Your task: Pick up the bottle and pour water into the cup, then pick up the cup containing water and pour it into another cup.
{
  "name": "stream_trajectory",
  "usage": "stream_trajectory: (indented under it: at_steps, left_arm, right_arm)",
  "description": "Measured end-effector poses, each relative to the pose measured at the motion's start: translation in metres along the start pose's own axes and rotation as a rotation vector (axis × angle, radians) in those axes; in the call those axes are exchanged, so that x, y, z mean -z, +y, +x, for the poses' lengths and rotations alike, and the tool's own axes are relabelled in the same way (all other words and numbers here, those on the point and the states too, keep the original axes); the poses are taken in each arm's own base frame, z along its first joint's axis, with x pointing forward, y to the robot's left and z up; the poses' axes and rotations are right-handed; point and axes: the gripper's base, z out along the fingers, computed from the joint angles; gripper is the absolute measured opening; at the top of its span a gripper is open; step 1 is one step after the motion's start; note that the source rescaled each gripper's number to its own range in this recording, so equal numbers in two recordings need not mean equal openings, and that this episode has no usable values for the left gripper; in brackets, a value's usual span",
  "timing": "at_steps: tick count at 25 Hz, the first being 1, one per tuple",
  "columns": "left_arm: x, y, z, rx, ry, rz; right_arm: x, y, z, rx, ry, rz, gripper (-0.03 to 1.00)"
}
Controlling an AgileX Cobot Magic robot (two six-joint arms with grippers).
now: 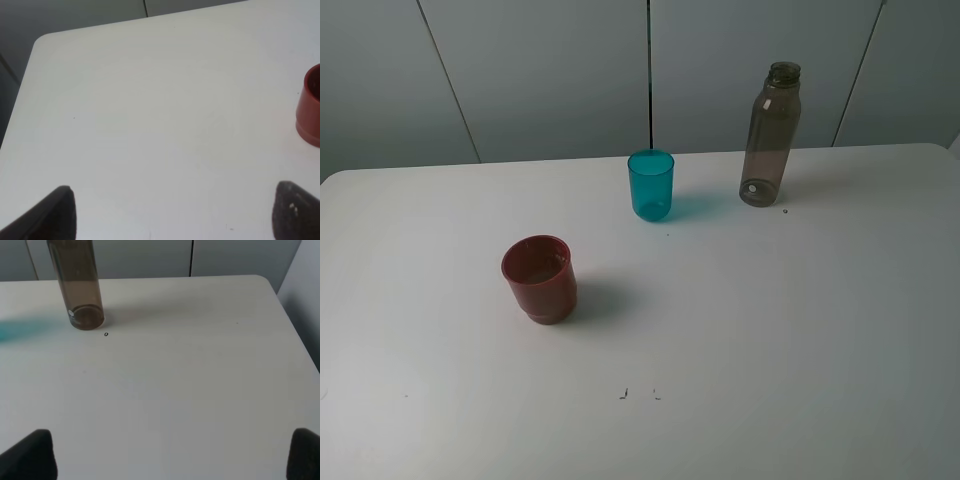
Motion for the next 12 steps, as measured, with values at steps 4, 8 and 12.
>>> stream_trajectory:
  at_steps: [4,8,12]
  left_arm:
    - [0.0,0.0,0.0,0.0,0.0,0.0]
    - [0.0,0.0,0.0,0.0,0.0,0.0]
    - [0.0,0.0,0.0,0.0,0.0,0.0]
  right_arm:
    - [0.0,0.0,0.0001,0.0,0.001,0.0,1.0]
    - [0.0,0.0,0.0001,0.0,0.001,0.0,1.0]
    - [0.0,0.0,0.0001,-0.002,0.001,0.0,1.0]
